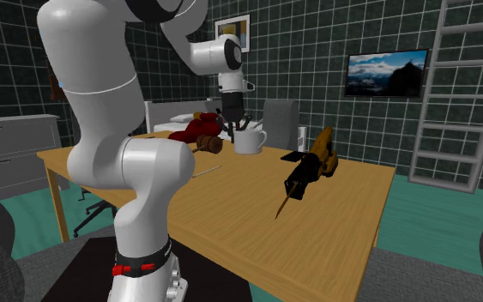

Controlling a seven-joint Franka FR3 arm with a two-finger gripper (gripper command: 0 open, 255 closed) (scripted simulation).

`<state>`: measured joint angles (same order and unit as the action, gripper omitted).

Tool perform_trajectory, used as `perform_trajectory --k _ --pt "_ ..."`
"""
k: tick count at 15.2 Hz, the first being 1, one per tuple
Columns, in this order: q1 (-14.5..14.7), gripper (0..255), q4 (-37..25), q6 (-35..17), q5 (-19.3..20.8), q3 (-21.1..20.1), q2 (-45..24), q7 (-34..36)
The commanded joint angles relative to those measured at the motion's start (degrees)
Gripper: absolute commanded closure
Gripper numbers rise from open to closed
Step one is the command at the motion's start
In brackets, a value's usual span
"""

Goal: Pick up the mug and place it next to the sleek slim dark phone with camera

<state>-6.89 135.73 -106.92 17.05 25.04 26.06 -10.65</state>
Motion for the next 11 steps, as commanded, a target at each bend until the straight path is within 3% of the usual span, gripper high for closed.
perform_trajectory --k 1,7,11 --pt "0.9 255 -3.8 -1.7 -1.3 1.7 -5.3 -1.7" --pt "2.4 255 -16.3 -4.4 -7.8 5.5 -21.0 -7.7" --pt "1.5 255 -26.1 -4.3 -13.7 6.8 -31.8 -12.2"
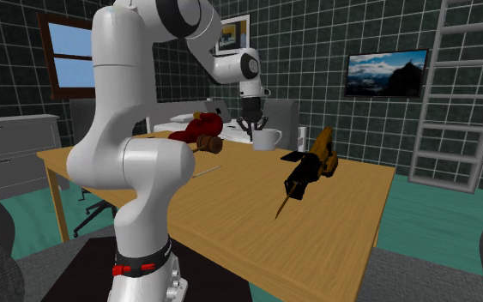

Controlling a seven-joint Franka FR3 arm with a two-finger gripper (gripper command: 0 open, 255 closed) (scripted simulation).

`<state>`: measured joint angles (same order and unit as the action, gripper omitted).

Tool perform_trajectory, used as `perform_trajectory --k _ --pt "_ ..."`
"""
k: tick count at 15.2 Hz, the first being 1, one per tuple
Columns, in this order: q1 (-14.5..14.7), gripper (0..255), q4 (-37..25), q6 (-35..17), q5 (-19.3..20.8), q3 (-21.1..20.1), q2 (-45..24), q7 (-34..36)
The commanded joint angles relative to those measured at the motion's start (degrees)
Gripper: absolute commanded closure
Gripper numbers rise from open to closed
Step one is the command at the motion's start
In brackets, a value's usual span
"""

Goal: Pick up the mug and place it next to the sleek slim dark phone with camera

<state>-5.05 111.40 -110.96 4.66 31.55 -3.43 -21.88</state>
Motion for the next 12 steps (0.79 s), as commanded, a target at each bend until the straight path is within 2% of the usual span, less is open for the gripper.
perform_trajectory --k 1,7,12 --pt "-0.8 255 -4.5 0.1 -2.8 0.3 -5.0 -2.1" --pt "-6.2 255 -23.5 4.5 -10.9 -0.9 -21.3 -7.0" --pt "-13.2 255 -45.8 12.0 -16.1 -3.3 -36.5 -8.4"
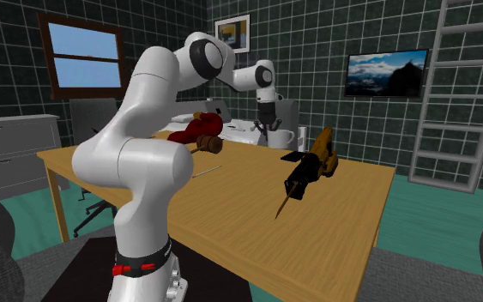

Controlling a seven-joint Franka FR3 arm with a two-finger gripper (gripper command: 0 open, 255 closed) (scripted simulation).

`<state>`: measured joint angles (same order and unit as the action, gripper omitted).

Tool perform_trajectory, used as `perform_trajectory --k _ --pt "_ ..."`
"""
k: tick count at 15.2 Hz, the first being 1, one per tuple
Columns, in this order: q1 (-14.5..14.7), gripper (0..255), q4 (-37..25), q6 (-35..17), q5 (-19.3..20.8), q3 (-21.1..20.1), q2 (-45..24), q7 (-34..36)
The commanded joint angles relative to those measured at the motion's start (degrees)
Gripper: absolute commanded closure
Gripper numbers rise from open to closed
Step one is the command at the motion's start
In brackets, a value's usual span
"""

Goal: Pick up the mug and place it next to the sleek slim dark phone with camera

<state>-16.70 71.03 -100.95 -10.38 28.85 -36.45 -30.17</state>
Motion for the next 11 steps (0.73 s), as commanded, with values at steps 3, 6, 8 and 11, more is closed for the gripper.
perform_trajectory --k 3,6,8,11 --pt "-7.7 255 -26.3 10.2 -3.6 -2.6 -15.5 0.7" --pt "-6.9 255 -22.5 7.3 -3.4 -2.6 -14.8 0.5" --pt "-6.5 255 -20.5 5.5 -3.4 -2.6 -14.6 0.5" --pt "-5.9 255 -17.9 3.1 -3.5 -2.6 -14.5 0.4"
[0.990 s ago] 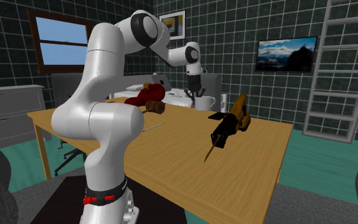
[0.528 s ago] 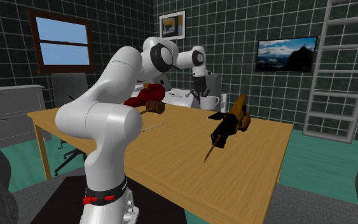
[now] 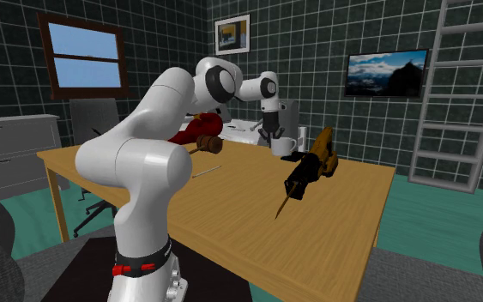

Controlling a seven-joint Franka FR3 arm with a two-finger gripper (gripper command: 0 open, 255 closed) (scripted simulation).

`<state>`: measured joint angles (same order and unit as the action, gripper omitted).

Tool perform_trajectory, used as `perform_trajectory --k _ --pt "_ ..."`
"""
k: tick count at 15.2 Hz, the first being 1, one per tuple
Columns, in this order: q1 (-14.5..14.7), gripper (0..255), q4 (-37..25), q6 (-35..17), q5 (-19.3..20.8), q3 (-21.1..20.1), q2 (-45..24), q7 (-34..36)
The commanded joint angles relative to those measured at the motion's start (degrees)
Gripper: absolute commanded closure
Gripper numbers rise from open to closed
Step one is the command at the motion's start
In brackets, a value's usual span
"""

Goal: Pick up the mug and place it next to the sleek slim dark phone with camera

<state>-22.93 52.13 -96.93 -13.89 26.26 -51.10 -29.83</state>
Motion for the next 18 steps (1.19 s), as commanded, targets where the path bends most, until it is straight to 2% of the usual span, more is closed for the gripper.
perform_trajectory --k 1,4,12,13,18 --pt "0.4 255 1.8 -1.6 0.0 0.0 0.1 0.0" --pt "0.9 255 4.2 -4.2 -0.2 -0.1 -0.2 -0.1" --pt "0.9 255 4.2 -4.2 -0.2 -0.1 -0.2 -0.1" --pt "0.9 0 4.2 -4.2 -0.2 -0.1 -0.2 -0.1" --pt "0.9 0 4.2 -4.2 -0.2 -0.1 -0.2 -0.1"
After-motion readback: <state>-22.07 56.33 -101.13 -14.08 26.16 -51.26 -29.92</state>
